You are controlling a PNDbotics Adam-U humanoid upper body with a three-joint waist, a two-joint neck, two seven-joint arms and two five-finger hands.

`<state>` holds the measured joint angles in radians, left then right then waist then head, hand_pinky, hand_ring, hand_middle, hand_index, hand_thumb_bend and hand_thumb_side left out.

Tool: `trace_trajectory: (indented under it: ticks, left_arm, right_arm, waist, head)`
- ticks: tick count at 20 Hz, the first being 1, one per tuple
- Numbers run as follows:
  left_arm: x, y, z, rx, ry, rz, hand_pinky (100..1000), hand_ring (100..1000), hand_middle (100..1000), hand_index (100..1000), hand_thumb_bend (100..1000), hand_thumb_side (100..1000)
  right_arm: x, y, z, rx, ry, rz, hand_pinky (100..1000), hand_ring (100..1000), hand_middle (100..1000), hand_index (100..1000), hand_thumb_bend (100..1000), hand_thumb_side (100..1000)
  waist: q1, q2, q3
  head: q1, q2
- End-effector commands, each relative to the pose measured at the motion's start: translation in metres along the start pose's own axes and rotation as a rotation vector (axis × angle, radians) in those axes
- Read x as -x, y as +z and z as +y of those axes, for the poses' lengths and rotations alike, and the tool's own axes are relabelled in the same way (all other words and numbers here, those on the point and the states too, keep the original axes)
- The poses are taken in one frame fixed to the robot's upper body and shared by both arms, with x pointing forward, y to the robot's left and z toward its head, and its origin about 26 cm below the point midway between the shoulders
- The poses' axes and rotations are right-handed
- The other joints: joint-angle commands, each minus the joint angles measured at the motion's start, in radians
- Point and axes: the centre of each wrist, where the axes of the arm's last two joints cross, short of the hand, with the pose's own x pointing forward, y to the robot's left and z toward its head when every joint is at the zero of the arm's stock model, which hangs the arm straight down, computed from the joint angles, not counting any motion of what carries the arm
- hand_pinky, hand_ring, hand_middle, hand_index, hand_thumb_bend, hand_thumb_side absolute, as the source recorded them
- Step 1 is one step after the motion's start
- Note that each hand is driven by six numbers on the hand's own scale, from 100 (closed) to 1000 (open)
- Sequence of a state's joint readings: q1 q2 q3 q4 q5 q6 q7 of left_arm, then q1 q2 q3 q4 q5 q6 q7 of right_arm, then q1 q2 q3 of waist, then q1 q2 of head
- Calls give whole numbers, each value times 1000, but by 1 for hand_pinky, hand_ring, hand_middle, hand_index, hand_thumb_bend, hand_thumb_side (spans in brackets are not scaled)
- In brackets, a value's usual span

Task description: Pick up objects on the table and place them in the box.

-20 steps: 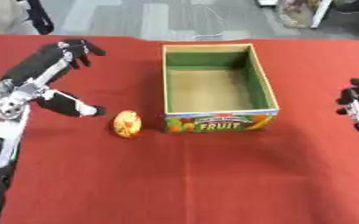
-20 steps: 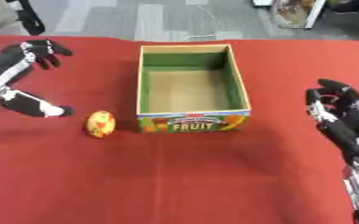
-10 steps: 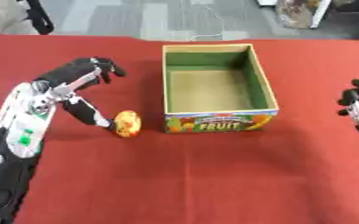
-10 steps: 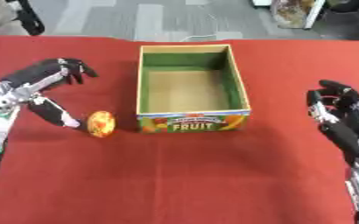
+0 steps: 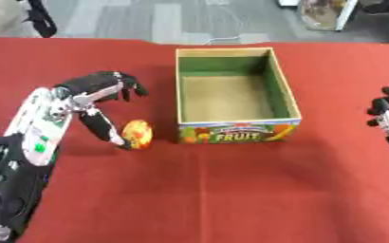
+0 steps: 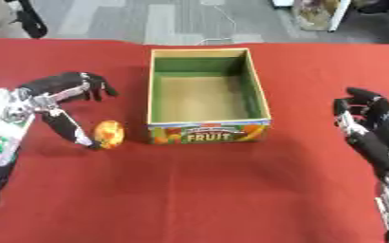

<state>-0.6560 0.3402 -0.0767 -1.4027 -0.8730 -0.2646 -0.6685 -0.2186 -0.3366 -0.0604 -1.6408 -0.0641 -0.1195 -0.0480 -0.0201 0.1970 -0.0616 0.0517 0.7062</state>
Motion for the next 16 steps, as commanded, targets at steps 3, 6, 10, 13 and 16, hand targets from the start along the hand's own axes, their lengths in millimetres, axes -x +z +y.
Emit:
trace_trajectory:
  ticks: [3,6,10,13,16]
  left_arm:
    - [-5,-8,12,2,-18,-16,619,647,702,817,822,144]
    - [-6,-14,13,36,-27,-24,614,636,688,807,815,141]
    - [-6,-18,12,85,-47,-22,596,620,655,784,799,132]
    - [-4,-19,9,120,-58,-18,584,611,634,765,787,123]
    - [-3,-19,8,146,-65,-14,568,587,608,742,777,113]
  right_arm:
    - [-7,-4,-2,-6,2,-29,560,639,628,794,272,408]
    - [-7,-4,-2,-8,2,-28,560,639,627,794,272,407]
    - [-6,-4,-2,-9,2,-28,560,639,627,794,271,407]
    - [-6,-3,-2,-8,2,-26,560,639,627,794,270,407]
    - [-6,-3,-2,-8,1,-26,560,639,627,793,269,407]
  waist:
    - [0,-15,-1]
    - [0,-16,-4]
    - [0,-16,-10]
    - [1,-16,-11]
    - [2,-16,-9]
  head:
    - [6,3]
    - [10,5]
    - [11,5]
    - [11,6]
    - [11,6]
